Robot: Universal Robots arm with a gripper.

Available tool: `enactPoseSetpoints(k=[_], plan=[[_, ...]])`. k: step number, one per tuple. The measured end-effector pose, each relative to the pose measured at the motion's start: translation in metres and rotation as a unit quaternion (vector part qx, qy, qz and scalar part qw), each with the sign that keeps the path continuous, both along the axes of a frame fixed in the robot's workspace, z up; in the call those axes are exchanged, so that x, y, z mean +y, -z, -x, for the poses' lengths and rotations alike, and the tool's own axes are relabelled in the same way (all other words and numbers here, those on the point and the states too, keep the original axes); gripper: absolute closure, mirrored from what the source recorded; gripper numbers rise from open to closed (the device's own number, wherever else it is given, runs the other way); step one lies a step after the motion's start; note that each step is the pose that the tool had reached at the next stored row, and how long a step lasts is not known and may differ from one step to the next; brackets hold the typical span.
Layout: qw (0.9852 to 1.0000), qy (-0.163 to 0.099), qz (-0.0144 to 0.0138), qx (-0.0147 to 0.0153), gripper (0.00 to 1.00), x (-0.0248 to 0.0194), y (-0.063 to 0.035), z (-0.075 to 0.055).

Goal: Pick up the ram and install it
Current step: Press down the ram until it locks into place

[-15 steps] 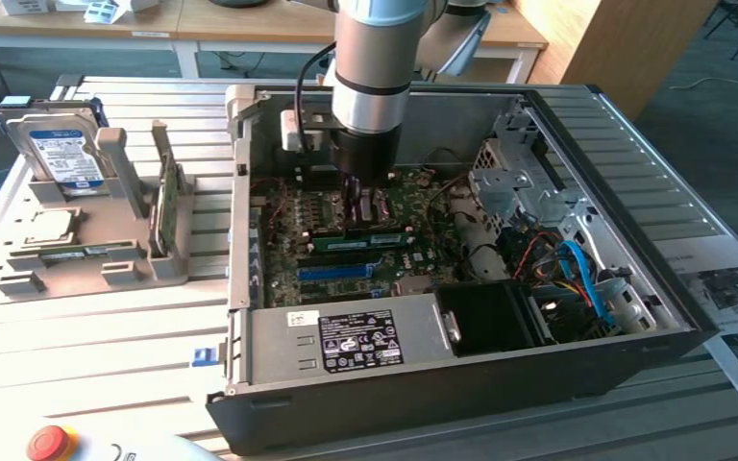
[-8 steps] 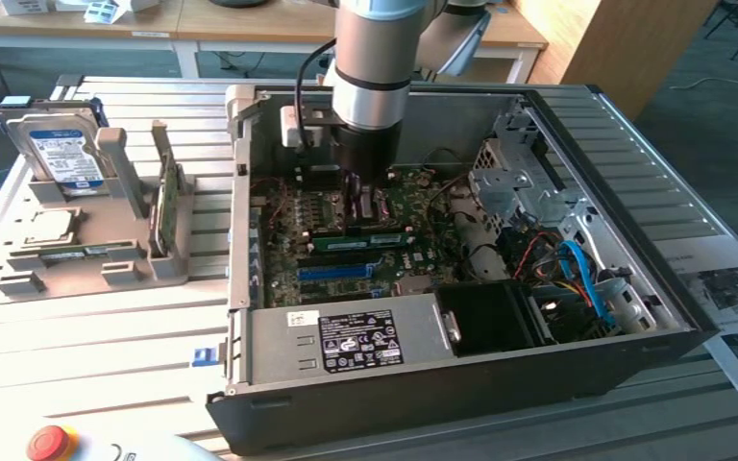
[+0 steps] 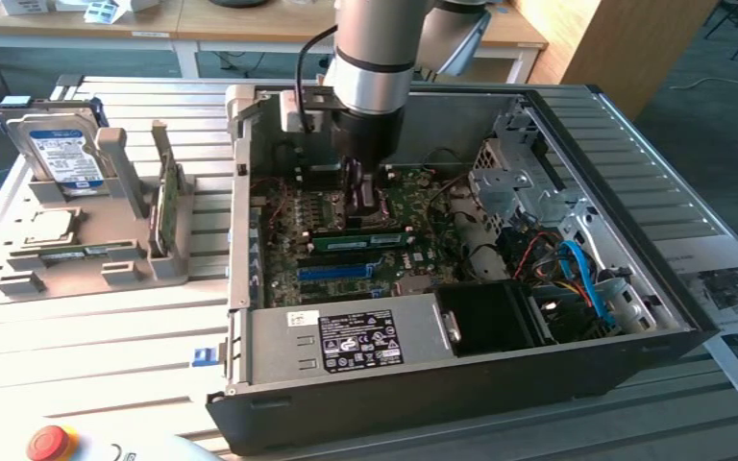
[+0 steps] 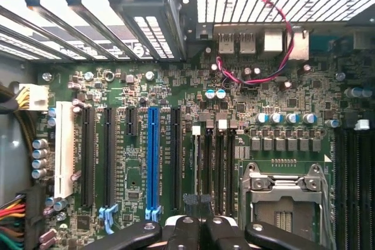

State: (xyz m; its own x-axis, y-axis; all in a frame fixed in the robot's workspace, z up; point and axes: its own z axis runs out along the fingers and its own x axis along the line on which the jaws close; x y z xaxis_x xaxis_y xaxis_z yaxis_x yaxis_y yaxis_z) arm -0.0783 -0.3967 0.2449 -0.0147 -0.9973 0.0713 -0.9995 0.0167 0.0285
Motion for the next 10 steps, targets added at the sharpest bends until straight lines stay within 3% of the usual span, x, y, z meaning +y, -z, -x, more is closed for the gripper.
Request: enactPoseSetpoints(k=[10], plan=[[1.0000,0.000,0.0000,0.0076,0.90,0.0000,-0.0271,0.000]])
